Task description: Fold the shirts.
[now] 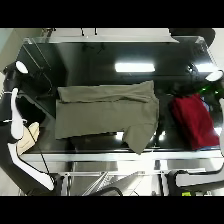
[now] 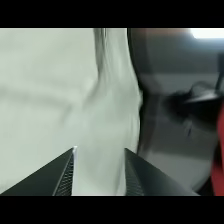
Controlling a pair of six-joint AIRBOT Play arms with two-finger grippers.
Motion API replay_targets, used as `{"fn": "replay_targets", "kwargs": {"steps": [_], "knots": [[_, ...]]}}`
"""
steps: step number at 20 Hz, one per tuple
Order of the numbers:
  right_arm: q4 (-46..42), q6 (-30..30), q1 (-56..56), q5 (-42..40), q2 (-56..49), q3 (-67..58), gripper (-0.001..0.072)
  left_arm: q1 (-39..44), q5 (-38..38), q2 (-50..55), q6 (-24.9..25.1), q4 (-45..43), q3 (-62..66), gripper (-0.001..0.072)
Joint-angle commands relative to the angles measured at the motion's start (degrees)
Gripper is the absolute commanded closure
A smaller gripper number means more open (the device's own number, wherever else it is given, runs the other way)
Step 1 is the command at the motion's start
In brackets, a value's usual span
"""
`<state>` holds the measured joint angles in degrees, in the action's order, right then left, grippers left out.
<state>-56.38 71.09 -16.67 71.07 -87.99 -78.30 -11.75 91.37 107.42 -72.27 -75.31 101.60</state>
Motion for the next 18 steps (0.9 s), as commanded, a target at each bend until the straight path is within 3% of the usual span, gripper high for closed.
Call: {"fn": "replay_targets", "kwargs": {"steps": [1, 4, 8, 9, 10, 14, 16, 18], "knots": [[0.0, 1.68, -3.96, 4.61, 9.66, 12.33, 0.0368, -3.87, -0.26, -8.92, -2.12, -0.2, -20.79, 0.0011], [0.02, 2.93, -7.76, 3.52, 17.09, 25.11, 0.0368, -6.91, -7.21, -15.72, -1.14, -0.2, -39.08, 0.0011], [1.11, 3.96, -9.62, -0.55, 25.46, 40.33, 0.0365, -7.67, -12.7, -17.46, 0.24, 0.37, -48.24, 0.0011], [2.8, 3.61, -9.62, -1.75, 26.49, 43.47, 0.0336, -7.26, -14.23, -17.49, 0.33, 0.48, -48.94, 0.0011], [4.92, 2.91, -9.62, -2.86, 27.04, 46.62, 0.0243, -6.4, -15.89, -17.46, 0.33, 0.5, -49.31, 0.0013], [12.52, -1.49, -6.25, -7.65, 26.86, 55.06, 0.0251, -2.56, -17.97, -17.49, 0.48, 0.39, -46.51, 0.0483], [14.14, -1.51, -1.55, -11.63, 26.86, 57.55, 0.0251, -0.92, -17.4, -17.51, 0.42, 0.46, -43.56, 0.0645], [15.39, -1.36, 3.8, -15.37, 26.77, 58.05, 0.0251, 0.81, -16.74, -17.51, 0.44, 0.39, -41.18, 0.0685]]}}
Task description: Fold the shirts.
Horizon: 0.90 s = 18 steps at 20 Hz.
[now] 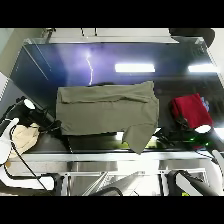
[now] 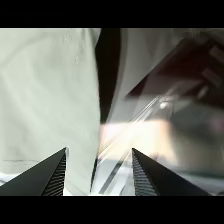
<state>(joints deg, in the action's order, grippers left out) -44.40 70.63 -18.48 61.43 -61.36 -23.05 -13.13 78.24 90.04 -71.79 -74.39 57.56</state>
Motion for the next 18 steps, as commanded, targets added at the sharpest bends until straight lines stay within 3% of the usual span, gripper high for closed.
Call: {"fn": "replay_targets", "kwargs": {"steps": [1, 4, 6, 7, 8, 9, 18], "knots": [[4.57, -0.76, 8.07, -7.69, -0.11, 2.8, 0.0251, 2.84, -3.37, -0.13, -0.07, -0.52, 4.02, 0.0685], [8.68, -0.85, 12.79, -12.0, -2.86, 2.8, 0.0251, 3.93, -3.06, -0.13, -0.07, -0.52, 6.12, 0.0685], [12.94, -4.63, 14.34, -12.13, -5.44, 2.8, 0.0254, 3.85, -2.36, -0.13, -0.07, -0.61, 6.43, 0.0685], [15.39, -7.26, 14.82, -12.07, -6.51, 2.8, 0.0373, 3.72, -1.84, -0.11, -0.04, -0.7, 6.38, 0.0685], [17.9, -9.55, 15.06, -11.85, -7.32, 2.78, 0.0618, 3.39, -1.33, -0.11, -0.02, -0.68, 6.38, 0.0685], [19.71, -11.3, 14.97, -11.26, -7.52, 2.75, 0.0695, 3.21, -0.66, -0.15, 0.0, -0.7, 6.38, 0.0685], [17.16, -11.72, 5.49, 1.36, 2.38, -1.18, 0.0694, -2.43, 9.99, -5.07, 2.75, -0.59, 6.27, 0.0683]]}}
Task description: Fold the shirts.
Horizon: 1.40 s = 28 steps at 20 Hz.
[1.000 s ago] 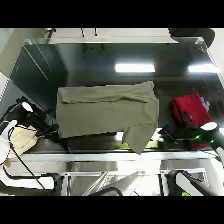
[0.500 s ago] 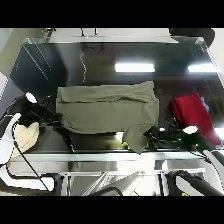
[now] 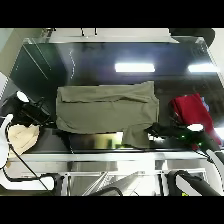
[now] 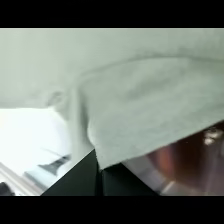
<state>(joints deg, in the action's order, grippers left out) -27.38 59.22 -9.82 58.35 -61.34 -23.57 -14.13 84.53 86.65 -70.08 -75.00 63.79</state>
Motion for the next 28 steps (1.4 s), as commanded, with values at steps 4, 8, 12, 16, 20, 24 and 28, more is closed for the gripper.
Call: {"fn": "replay_targets", "kwargs": {"steps": [4, 8, 12, 16, 20, 24, 28], "knots": [[-2.21, -0.31, -3.17, 4.76, 0.74, -0.63, 0.0694, -2.93, 5.62, -1.16, 0.55, -0.04, 0.04, 0.0019], [-2.19, -0.33, -3.17, 4.68, 0.48, -0.63, 0.0694, -5.53, -1.31, -1.16, 0.17, 0.2, -0.26, 0.0019], [-2.19, -0.59, -3.17, 4.42, 0.48, -0.63, 0.0694, -5.27, -11.28, -1.05, 2.86, 2.36, -7.1, 0.002], [-2.19, -0.61, -3.17, 4.5, 0.48, -0.63, 0.0694, -5.31, -14.95, -0.98, 10.78, 12.57, -9.53, 0.0021], [-2.19, -0.96, -3.17, 4.59, 0.48, -0.63, 0.0694, -5.44, -12.11, 1.84, 12.59, 15.89, -9.49, 0.0178], [-2.19, -0.96, -3.17, 4.72, 0.48, -0.63, 0.0694, -5.44, -6.27, 4.57, 16.65, 19.06, -9.49, 0.0604], [-2.19, -1.86, -3.34, 5.38, 0.9, -0.66, 0.0694, -5.6, -4.48, 4.66, 16.5, 19.08, -7.91, 0.0686]]}}
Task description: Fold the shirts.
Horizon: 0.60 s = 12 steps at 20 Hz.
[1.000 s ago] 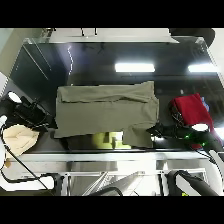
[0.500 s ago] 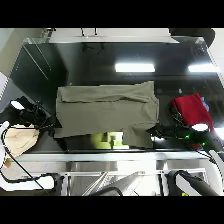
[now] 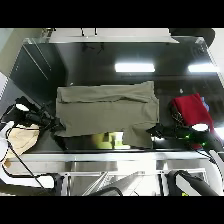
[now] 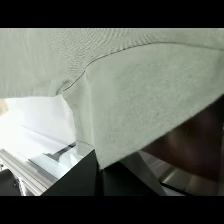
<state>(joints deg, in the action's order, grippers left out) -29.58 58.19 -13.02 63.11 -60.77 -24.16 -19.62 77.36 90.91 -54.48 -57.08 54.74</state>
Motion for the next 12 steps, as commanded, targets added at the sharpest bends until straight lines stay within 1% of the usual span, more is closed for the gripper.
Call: {"fn": "replay_targets", "kwargs": {"steps": [1, 4, 7, 8, 11, 12], "knots": [[-0.24, -1.25, -0.66, 1.38, 1.01, -0.26, 0.0694, -0.13, 4.52, 0.39, 0.83, 1.16, 2.51, 0.0686], [-0.98, -1.22, -5.92, 3.85, 3.82, -1.25, 0.0695, -2.21, 9.99, 0.37, -1.27, 1.07, 6.6, 0.0686], [-4.07, -1.07, -12.94, 6.97, 4.74, -1.36, 0.0694, -5.2, 12.87, 0.37, -2.54, 1.09, 6.54, 0.0686], [-4.26, -1.99, -14.21, 7.67, 4.74, -1.36, 0.0695, -5.68, 13.64, 0.37, -2.54, 1.09, 6.14, 0.0687], [-3.41, -3.04, -13.9, 7.63, 5.51, -2.34, 0.0694, -5.35, 14.12, -0.39, -3.08, 1.38, 6.51, 0.0686], [-1.55, -4.02, -13.51, 7.17, 5.6, -3.26, 0.0695, -4.74, 14.21, -0.94, -3.15, 1.38, 7.41, 0.0686]]}}
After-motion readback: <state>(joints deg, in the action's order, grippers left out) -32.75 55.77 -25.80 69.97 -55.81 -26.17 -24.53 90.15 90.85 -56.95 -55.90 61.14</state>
